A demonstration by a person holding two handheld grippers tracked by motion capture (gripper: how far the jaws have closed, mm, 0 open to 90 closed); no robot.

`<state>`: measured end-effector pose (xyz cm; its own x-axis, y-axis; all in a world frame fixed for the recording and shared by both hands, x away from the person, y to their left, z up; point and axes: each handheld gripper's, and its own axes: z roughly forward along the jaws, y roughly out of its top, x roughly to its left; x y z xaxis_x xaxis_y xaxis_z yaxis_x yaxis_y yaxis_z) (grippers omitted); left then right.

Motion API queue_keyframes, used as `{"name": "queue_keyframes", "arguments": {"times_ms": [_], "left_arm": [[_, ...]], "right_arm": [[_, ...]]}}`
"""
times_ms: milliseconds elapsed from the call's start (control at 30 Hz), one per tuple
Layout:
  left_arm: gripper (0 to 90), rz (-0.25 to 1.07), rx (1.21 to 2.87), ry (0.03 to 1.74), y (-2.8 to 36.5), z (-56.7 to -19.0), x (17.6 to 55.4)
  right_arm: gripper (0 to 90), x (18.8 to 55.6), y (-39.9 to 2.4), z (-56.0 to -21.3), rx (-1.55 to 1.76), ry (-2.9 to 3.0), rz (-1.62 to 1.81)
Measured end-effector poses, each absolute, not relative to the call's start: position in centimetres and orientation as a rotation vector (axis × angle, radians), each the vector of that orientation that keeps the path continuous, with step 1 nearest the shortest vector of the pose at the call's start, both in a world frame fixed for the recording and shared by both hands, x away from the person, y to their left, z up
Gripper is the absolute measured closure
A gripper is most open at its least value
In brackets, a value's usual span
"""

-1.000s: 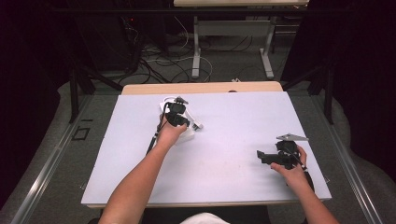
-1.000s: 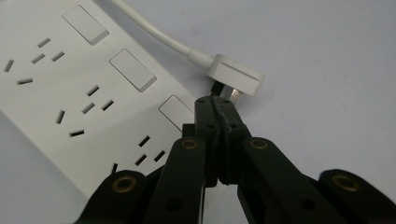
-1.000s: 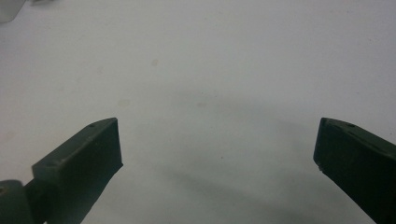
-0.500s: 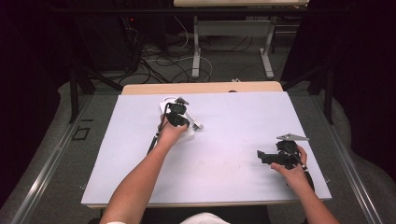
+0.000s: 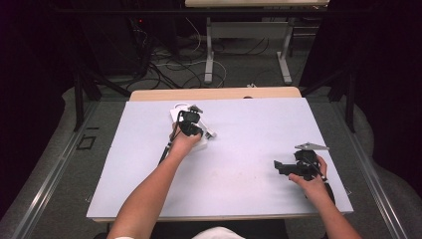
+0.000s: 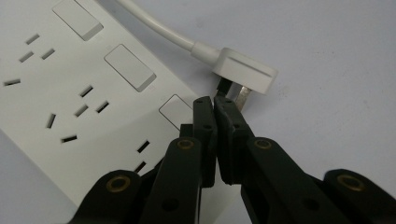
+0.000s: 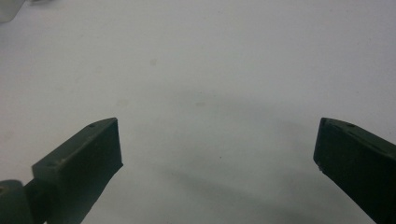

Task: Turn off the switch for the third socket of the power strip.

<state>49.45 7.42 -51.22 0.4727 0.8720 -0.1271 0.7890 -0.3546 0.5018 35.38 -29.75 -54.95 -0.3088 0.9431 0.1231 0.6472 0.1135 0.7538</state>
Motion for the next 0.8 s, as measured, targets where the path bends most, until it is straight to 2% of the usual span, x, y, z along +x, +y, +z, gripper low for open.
{"name": "queue_keyframes", "arguments": {"times_ms": [600, 800], "left_arm": [[86.4, 0.26, 2.236, 1.359, 7.42, -51.35, 49.41], [89.5, 0.259, 2.233, 1.373, 7.46, -51.55, 49.47]], "right_arm": [[0.4, 35.38, -29.83, -54.88, 1.551, 2.012, 1.043], [0.4, 35.38, -29.84, -54.87, 1.554, 2.013, 1.042]]}}
